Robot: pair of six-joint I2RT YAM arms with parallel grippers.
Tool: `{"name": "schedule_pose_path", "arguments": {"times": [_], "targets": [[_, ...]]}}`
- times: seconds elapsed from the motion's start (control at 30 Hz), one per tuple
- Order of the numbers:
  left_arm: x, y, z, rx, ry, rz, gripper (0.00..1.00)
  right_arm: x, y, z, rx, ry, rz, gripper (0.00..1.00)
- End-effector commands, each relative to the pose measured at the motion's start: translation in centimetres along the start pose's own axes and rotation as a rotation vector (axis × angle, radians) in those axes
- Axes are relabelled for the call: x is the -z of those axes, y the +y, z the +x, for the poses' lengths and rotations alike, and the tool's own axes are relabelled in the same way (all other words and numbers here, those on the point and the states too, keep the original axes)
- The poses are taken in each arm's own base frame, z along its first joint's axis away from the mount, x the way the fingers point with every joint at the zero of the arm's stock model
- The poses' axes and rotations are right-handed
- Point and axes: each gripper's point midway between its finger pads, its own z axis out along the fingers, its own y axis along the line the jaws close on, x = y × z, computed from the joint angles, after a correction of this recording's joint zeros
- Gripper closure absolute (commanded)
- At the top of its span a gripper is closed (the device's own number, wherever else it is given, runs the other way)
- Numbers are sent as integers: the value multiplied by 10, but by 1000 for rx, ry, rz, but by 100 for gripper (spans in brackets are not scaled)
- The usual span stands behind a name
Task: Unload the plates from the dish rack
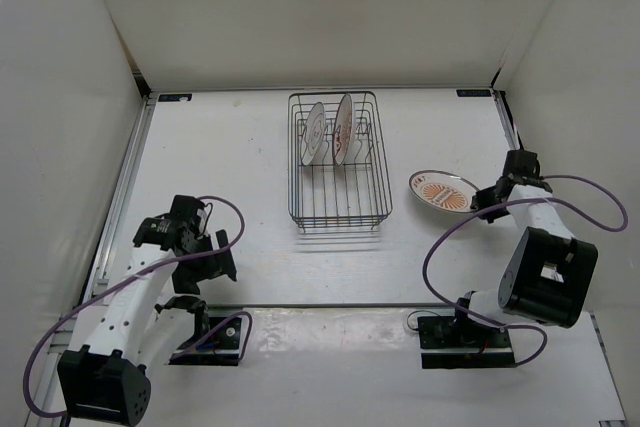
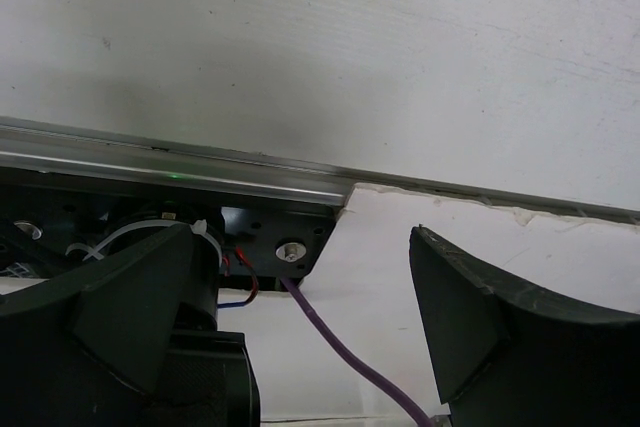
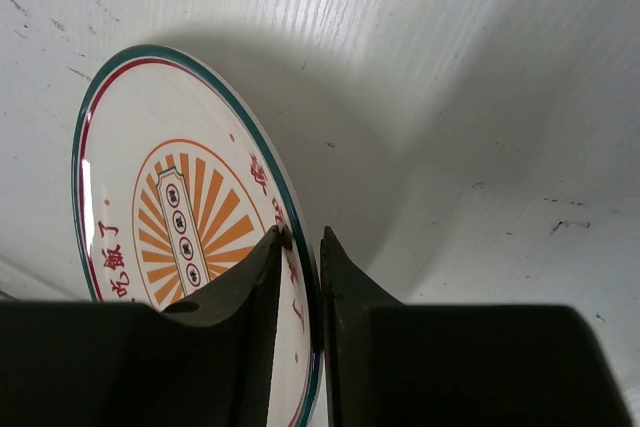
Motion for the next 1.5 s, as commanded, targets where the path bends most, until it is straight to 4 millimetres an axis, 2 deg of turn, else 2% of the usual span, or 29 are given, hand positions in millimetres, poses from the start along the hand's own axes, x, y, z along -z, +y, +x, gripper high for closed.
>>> {"name": "schedule_pose_path", "arguments": {"times": [0.0, 0.03, 0.07, 0.13, 0.17, 0.23, 0.27, 0.33, 0.37, 0.4, 0.43, 0.5, 0.53, 0.57, 0.6, 0.63, 0.7, 0.73, 0.77, 0.8, 0.83, 0.93, 1.03, 1.13, 1.23, 1.27, 1.33, 1.4, 1.47], "targets": [[10, -6, -17, -11, -63, 10, 0, 6, -63, 15, 139, 64, 266, 79], [11, -7, -20, -12, -57, 11, 0, 6, -63, 14, 146, 63, 265, 79], [20, -14, -31, -12, -95, 27, 0, 7, -65, 12, 180, 62, 267, 79], [22, -26, -49, -16, -118, 58, 0, 7, -66, 10, 218, 62, 284, 77], [38, -40, -67, -1, -170, 98, 0, 8, -71, 11, 233, 75, 308, 77], [39, -58, -92, 15, -182, 136, 0, 6, -79, 10, 268, 77, 341, 75], [62, -75, -114, 6, -246, 193, 0, 3, -81, 11, 273, 76, 343, 75], [57, -92, -134, 11, -194, 217, 0, 0, -81, 14, 302, 92, 330, 75], [78, -110, -161, -1, -243, 255, 0, -2, -76, 15, 303, 100, 301, 75], [82, -117, -168, -10, -243, 270, 0, -5, -75, 17, 325, 117, 296, 75], [92, -136, -194, -22, -252, 314, 0, -6, -70, 14, 334, 112, 283, 75], [98, -149, -211, -32, -270, 344, 0, -10, -69, 13, 338, 123, 286, 75], [127, -169, -233, -69, -351, 412, 0, -11, -66, 11, 338, 119, 280, 75], [110, -175, -245, -78, -318, 395, 0, -12, -61, 12, 336, 126, 258, 75], [112, -184, -249, -120, -330, 396, 0, -15, -59, 13, 340, 136, 257, 75], [133, -198, -266, -147, -381, 418, 0, -16, -56, 13, 334, 141, 244, 75], [115, -209, -278, -186, -353, 383, 0, -20, -50, 12, 325, 153, 238, 73], [134, -222, -284, -216, -398, 407, 0, -20, -47, 11, 315, 154, 232, 73], [126, -227, -287, -238, -384, 403, 0, -22, -45, 10, 312, 156, 229, 73], [123, -231, -291, -265, -392, 397, 0, -21, -31, 7, 307, 163, 195, 73], [130, -244, -290, -321, -423, 407, 0, -21, -26, 5, 302, 161, 179, 73], [120, -259, -294, -395, -443, 390, 0, -15, 13, -10, 296, 147, 80, 73], [112, -261, -294, -408, -436, 370, 0, -8, 36, -20, 294, 134, 31, 75], [105, -260, -292, -435, -429, 357, 0, 3, 44, -23, 286, 129, 12, 76], [97, -259, -295, -451, -438, 338, 0, 13, 37, -18, 277, 135, 22, 78], [95, -261, -296, -448, -437, 340, 0, 17, 29, -13, 272, 156, 55, 79], [92, -262, -305, -399, -439, 348, 0, 31, 22, -14, 264, 170, 101, 82], [88, -264, -310, -383, -430, 354, 0, 46, 31, -20, 248, 155, 87, 85], [89, -270, -316, -380, -444, 370, 0, 73, 49, -25, 251, 144, 8, 90]]}}
